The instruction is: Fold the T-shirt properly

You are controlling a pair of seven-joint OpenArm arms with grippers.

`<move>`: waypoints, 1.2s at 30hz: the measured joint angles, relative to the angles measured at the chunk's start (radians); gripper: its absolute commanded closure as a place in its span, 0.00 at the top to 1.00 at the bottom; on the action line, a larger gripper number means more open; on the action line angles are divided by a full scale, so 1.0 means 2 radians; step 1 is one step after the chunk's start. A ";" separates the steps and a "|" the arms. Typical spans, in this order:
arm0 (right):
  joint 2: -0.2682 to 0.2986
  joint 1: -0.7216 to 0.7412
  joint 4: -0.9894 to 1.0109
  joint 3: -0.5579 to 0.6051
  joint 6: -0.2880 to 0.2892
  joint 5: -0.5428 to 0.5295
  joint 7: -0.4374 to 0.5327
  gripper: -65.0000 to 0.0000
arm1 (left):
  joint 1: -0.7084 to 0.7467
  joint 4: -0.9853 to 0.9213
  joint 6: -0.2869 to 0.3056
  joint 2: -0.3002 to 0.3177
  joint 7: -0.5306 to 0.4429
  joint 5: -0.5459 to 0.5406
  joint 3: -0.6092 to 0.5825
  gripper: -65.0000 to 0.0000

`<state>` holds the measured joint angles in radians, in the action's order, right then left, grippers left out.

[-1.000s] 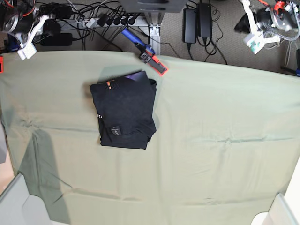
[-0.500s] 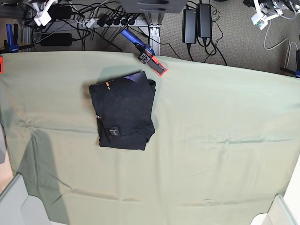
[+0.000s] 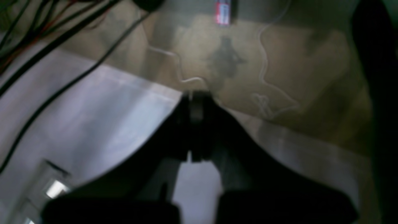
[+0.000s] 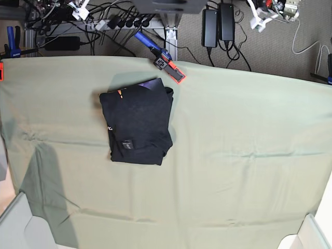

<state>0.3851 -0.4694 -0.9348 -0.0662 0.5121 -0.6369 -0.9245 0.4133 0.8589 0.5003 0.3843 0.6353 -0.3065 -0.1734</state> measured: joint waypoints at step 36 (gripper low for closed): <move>-0.111 0.133 0.185 0.004 0.000 0.273 0.305 0.00 | -0.124 -0.221 -0.095 -0.105 -0.230 0.024 -0.097 0.00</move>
<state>0.1635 -0.2043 -0.5652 -0.0586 0.5129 -0.0914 -0.3149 0.1654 0.4160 0.3099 0.1753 0.1757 -0.2577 -0.3664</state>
